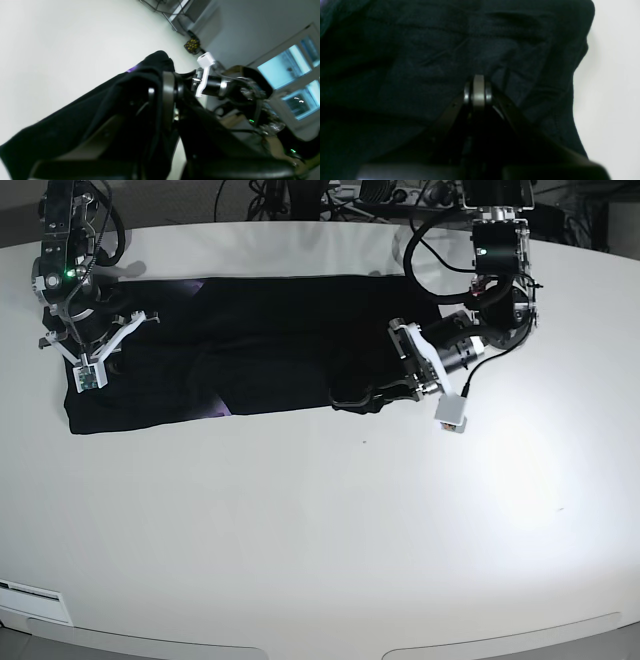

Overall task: Fold the T-shirt properly
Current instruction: 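Fold the strip end with the left gripper toward the right gripper, then release the folded end and reposition the left gripper on the strip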

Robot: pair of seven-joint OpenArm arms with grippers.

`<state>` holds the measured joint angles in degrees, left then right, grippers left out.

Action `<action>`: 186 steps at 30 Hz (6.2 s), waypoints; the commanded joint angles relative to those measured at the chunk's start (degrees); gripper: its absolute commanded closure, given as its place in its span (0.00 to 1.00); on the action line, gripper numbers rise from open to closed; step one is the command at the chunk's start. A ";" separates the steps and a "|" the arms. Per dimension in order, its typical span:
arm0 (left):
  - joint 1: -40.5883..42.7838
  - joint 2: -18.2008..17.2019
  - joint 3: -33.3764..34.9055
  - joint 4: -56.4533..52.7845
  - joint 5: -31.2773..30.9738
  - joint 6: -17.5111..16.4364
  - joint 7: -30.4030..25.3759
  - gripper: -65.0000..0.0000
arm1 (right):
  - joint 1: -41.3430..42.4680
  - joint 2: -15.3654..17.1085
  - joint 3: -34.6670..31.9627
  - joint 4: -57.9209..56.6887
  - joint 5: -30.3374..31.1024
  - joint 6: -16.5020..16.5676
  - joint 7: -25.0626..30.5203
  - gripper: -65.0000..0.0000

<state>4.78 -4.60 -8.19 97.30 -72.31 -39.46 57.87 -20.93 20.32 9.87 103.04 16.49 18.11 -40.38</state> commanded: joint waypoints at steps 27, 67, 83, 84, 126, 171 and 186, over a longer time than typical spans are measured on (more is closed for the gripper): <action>-0.83 3.82 5.55 0.83 7.34 -0.54 -9.90 0.57 | -0.35 0.48 -0.09 -0.02 4.70 5.29 -5.73 0.58; 0.28 6.34 3.54 5.33 5.20 1.27 0.57 0.57 | -0.20 0.63 -0.09 -0.02 4.52 5.29 -6.84 0.58; 0.90 0.68 -17.86 10.27 7.50 0.92 1.27 1.00 | -0.04 0.63 -0.09 -0.02 5.27 5.33 -6.58 0.58; 1.53 0.20 -17.49 10.27 10.49 2.64 -1.31 1.00 | -0.04 0.61 -0.09 -0.02 6.19 5.31 -6.58 0.58; 7.63 2.69 0.24 18.51 9.38 -0.54 0.20 1.00 | -0.20 0.63 -0.09 -0.02 7.93 5.95 -6.84 0.58; 2.99 5.51 7.78 12.31 33.05 4.11 -7.52 1.00 | -0.20 0.63 -0.09 -0.02 7.93 5.95 -7.26 0.58; 5.66 5.20 16.74 4.68 59.91 16.94 -14.45 1.00 | -0.20 0.63 -0.09 -0.02 7.93 5.95 -7.26 0.58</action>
<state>10.72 0.49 8.64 101.80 -14.48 -23.33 42.15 -20.47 20.78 10.13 103.15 24.51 23.18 -43.99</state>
